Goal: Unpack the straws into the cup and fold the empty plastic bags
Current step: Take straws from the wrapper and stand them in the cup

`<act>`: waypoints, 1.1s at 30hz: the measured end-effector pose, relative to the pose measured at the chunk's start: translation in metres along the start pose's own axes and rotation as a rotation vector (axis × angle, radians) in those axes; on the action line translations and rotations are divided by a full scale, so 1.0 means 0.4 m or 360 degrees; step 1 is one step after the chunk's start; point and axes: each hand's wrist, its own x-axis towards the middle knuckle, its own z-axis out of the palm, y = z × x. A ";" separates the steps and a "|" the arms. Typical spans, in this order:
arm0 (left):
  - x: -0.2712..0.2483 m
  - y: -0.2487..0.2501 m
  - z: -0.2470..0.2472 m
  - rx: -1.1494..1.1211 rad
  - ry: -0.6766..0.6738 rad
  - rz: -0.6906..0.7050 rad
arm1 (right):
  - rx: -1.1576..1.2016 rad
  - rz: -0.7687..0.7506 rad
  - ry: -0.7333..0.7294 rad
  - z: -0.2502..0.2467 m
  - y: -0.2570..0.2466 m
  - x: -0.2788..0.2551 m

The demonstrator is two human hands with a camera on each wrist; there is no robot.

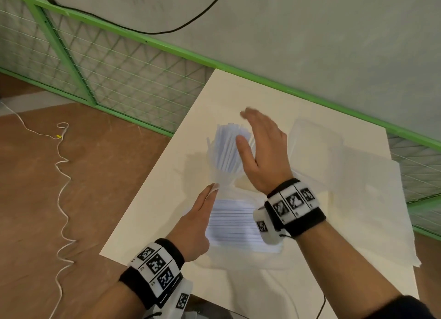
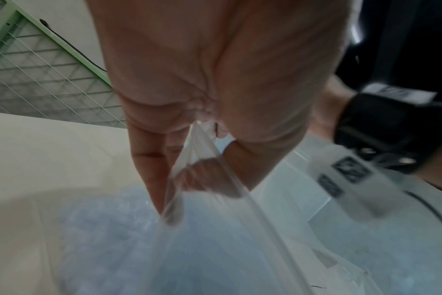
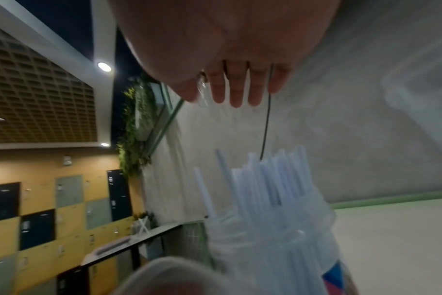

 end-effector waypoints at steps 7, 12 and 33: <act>0.004 0.007 0.019 0.0067 -0.0020 0.0058 | -0.0253 0.0041 -0.1094 0.071 -0.003 -0.296; 0.002 0.028 0.039 0.0082 -0.0019 0.0058 | -0.0632 0.0171 -0.1329 0.151 0.053 -0.423; -0.003 0.019 0.047 0.0065 0.0062 0.0134 | -0.0961 0.0273 -0.1269 0.202 0.027 -0.443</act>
